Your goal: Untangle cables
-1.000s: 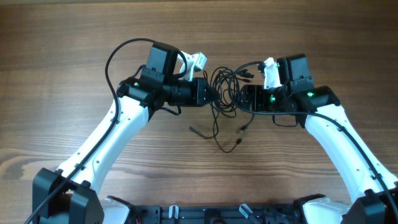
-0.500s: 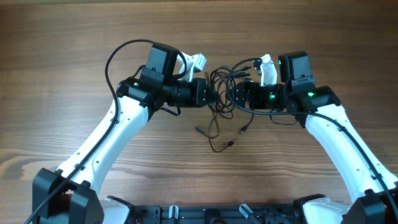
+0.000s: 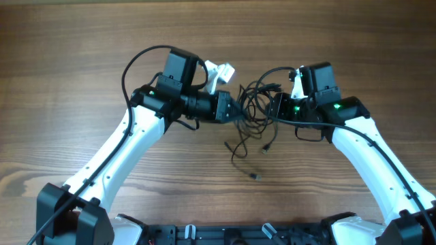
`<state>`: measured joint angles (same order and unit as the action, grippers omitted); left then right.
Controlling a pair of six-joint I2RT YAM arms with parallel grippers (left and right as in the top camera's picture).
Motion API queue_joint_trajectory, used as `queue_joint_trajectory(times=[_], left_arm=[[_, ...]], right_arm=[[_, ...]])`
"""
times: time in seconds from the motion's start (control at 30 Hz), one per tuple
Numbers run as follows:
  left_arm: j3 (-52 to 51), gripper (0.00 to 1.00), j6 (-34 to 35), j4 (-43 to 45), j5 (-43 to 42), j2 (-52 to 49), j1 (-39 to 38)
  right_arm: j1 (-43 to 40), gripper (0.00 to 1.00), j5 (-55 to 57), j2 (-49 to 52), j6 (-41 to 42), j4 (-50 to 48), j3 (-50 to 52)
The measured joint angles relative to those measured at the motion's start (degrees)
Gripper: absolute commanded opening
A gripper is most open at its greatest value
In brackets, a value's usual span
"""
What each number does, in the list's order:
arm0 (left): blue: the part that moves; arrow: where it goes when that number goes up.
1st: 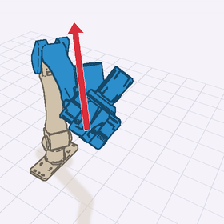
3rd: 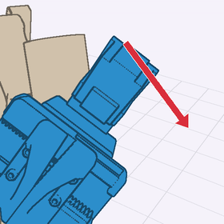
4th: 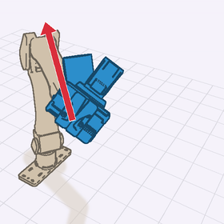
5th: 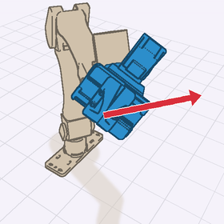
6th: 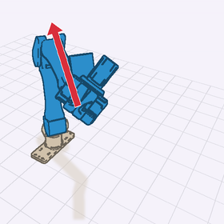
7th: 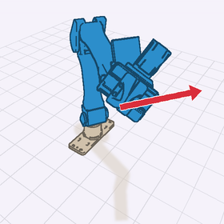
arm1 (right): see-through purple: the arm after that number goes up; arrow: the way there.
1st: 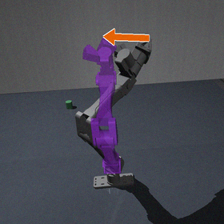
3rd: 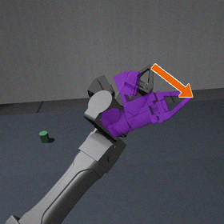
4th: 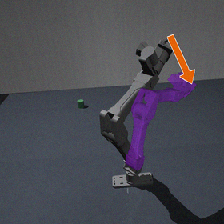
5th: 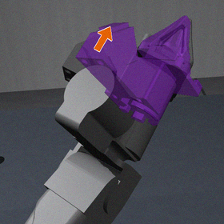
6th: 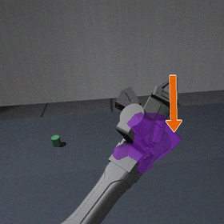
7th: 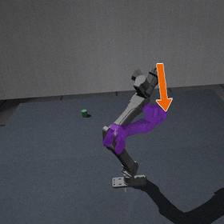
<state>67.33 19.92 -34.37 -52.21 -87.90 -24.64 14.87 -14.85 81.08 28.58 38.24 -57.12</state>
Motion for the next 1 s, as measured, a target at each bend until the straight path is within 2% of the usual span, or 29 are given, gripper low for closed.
queue_joint_trajectory(times=[0.07, 0.13, 0.2, 0.37, 0.5, 0.63, 0.8, 0.9, 0.97, 1.0], left_arm=[[0.0, 0.04, -1.0, -5.0, 6.1, 0.0, -0.2], [0.0, 0.04, -1.6, -8.4, 11.9, 0.0, -0.5], [0.1, 0.04, -2.1, -12.2, 20.1, 0.1, -0.2], [0.1, 0.04, -2.1, -14.9, 32.7, 0.1, 0.2], [0.1, 0.04, -2.1, -14.8, 35.7, 0.1, 0.2], [0.1, 0.04, -3.3, -10.4, 30.1, 0.1, 0.3], [0.1, 0.04, -8.6, -3.7, 12.5, 0.1, 0.4], [0.1, 0.04, -10.9, -0.6, 2.3, 0.1, 0.4], [0.1, 0.04, -11.8, 2.0, -4.9, 0.1, 0.4], [0.1, 0.04, -11.9, 2.3, -6.3, 0.1, 0.4]], right_arm=[[0.2, 0.40, 1.5, 0.0, 0.4, 0.4, 0.3], [0.8, 0.31, 3.0, 0.0, 0.8, 0.6, 0.5], [-0.1, 0.28, 6.2, 0.0, 1.1, 1.2, 0.8], [-0.9, 0.28, 14.7, 0.0, 3.0, 4.3, 1.3], [-0.9, 0.39, 18.7, 0.0, 3.8, 5.2, 1.3], [-1.1, 0.52, 10.8, 0.0, -1.3, -0.5, 1.6], [-1.0, 0.62, -5.9, 0.0, -11.6, -4.1, 1.6], [-1.0, 0.62, -10.8, 0.0, -15.1, -4.5, 1.6], [-1.0, 0.69, -12.7, 0.0, -16.7, -5.2, 1.6], [-1.0, 0.69, -12.8, 0.0, -17.1, -6.3, 1.6]])
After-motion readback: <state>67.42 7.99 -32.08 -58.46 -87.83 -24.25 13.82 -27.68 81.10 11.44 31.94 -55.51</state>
